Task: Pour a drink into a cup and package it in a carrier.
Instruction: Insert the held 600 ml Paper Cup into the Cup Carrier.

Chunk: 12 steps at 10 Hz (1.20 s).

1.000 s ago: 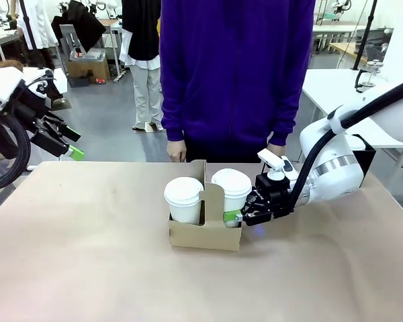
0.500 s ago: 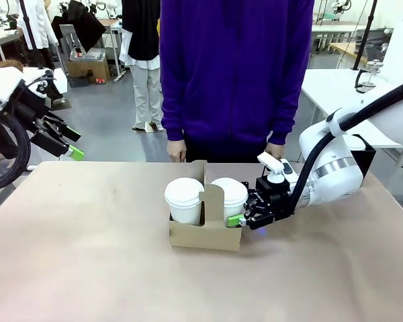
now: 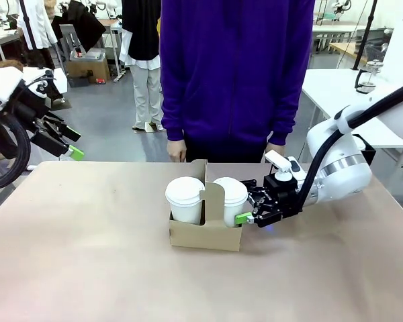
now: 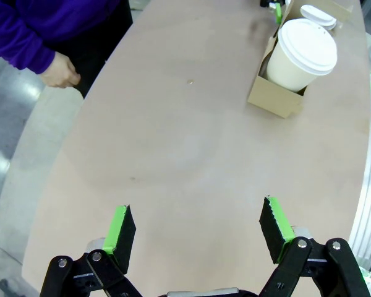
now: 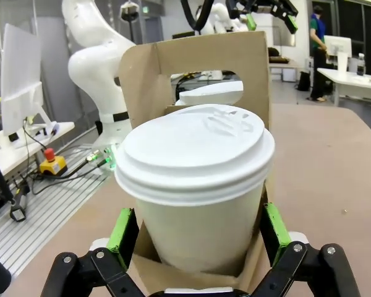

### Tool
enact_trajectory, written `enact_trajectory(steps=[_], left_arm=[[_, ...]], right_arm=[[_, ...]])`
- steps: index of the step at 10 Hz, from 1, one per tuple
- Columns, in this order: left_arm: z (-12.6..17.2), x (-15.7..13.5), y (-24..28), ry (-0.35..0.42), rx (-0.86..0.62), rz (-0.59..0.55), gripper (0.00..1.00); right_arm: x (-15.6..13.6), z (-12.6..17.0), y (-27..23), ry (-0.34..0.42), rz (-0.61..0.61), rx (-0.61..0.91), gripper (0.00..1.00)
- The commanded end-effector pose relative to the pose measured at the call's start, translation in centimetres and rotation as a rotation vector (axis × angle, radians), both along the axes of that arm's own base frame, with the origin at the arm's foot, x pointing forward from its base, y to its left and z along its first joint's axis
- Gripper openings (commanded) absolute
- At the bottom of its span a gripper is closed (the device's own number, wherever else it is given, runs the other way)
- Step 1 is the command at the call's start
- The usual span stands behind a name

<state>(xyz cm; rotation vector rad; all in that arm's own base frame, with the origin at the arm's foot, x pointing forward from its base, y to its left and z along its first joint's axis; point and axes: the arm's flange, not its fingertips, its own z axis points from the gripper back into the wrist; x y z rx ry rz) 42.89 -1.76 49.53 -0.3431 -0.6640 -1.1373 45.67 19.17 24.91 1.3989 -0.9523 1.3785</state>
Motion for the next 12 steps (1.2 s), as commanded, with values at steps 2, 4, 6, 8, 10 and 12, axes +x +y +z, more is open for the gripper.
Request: enact_trajectory(steps=[2, 4, 6, 8, 10, 12], left_arm=[[0.2, -0.1, 0.0, -0.006, -0.005, -0.007, 1.00], [0.2, -0.1, 0.0, -0.006, -0.005, -0.007, 1.00], [0.2, -0.1, 0.0, -0.006, -0.005, -0.007, 1.00], [0.2, -0.1, 0.0, -0.006, -0.005, -0.007, 1.00], [0.2, -0.1, 0.0, -0.006, -0.005, -0.007, 1.00], [0.2, -0.1, 0.0, -0.006, -0.005, -0.007, 1.00]], right_arm=[[-1.1, 1.9, -2.6, -0.029, -0.049, -0.044, 1.00], [-1.7, 3.2, -5.4, -0.022, -0.110, -0.082, 1.00], [-3.7, 4.9, -9.4, 0.035, -0.210, -0.145, 1.00], [-7.5, 7.9, -14.1, 0.170, -0.329, -0.238, 1.00], [-10.9, 10.7, -17.8, 0.281, -0.458, -0.346, 1.00], [-12.9, 11.9, -19.6, 0.330, -0.565, -0.427, 1.00]])
